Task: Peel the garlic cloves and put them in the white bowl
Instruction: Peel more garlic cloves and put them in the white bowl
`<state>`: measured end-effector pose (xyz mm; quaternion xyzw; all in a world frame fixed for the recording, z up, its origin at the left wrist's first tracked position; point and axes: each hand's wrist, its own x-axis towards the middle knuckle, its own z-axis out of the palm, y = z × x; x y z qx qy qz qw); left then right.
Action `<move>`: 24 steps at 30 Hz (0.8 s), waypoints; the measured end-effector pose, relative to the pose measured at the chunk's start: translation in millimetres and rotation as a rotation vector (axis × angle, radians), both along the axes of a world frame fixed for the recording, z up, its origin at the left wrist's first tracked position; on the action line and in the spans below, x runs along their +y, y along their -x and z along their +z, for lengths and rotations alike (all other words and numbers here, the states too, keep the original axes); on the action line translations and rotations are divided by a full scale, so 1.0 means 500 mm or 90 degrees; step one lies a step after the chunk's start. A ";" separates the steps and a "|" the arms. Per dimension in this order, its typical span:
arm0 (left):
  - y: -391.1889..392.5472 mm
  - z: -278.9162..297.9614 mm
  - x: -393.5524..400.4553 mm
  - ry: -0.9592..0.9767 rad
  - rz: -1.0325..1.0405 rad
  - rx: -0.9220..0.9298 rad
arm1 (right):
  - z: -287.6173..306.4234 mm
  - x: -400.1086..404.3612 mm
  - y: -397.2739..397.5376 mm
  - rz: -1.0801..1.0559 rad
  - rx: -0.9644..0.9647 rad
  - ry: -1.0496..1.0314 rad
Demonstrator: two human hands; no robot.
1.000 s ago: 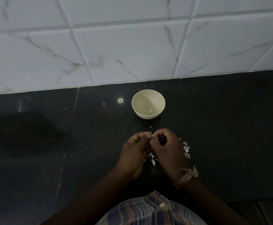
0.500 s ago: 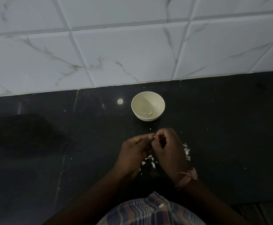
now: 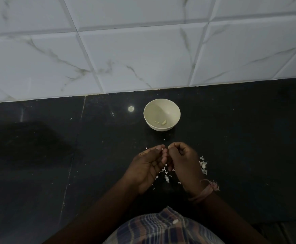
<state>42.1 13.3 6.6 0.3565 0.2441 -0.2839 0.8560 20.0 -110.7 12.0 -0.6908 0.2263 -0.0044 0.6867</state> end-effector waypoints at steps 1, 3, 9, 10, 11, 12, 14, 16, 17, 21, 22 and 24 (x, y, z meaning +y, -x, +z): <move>-0.001 0.001 0.002 0.010 0.000 0.004 | -0.003 -0.002 0.001 -0.008 -0.003 -0.007; -0.002 0.004 0.004 0.020 0.004 0.006 | -0.011 -0.004 0.003 -0.016 -0.015 0.010; -0.002 0.007 0.003 0.008 0.013 0.007 | -0.022 -0.012 0.006 -0.024 -0.018 0.160; 0.000 0.008 0.003 0.004 0.013 0.005 | -0.023 -0.014 0.006 -0.010 -0.020 0.197; 0.002 0.008 0.003 -0.003 0.014 0.005 | -0.025 -0.015 0.007 0.007 -0.017 0.235; 0.003 0.009 0.003 -0.009 0.016 0.006 | -0.029 -0.017 0.008 0.022 -0.014 0.268; 0.004 0.008 0.004 -0.024 0.019 0.007 | -0.039 -0.020 0.010 0.050 -0.012 0.296; 0.003 0.007 0.007 -0.040 0.026 0.008 | -0.044 -0.018 0.013 0.080 -0.012 0.281; 0.002 0.006 0.008 -0.046 0.030 0.009 | -0.044 -0.017 0.014 0.092 -0.022 0.274; 0.002 0.003 0.007 -0.058 0.037 0.009 | -0.030 -0.013 0.010 0.099 -0.064 0.318; 0.003 0.002 0.007 -0.066 0.034 0.009 | -0.027 -0.013 0.011 0.100 -0.065 0.328; 0.005 0.000 0.008 -0.088 0.026 0.008 | -0.024 -0.012 0.011 0.100 -0.056 0.342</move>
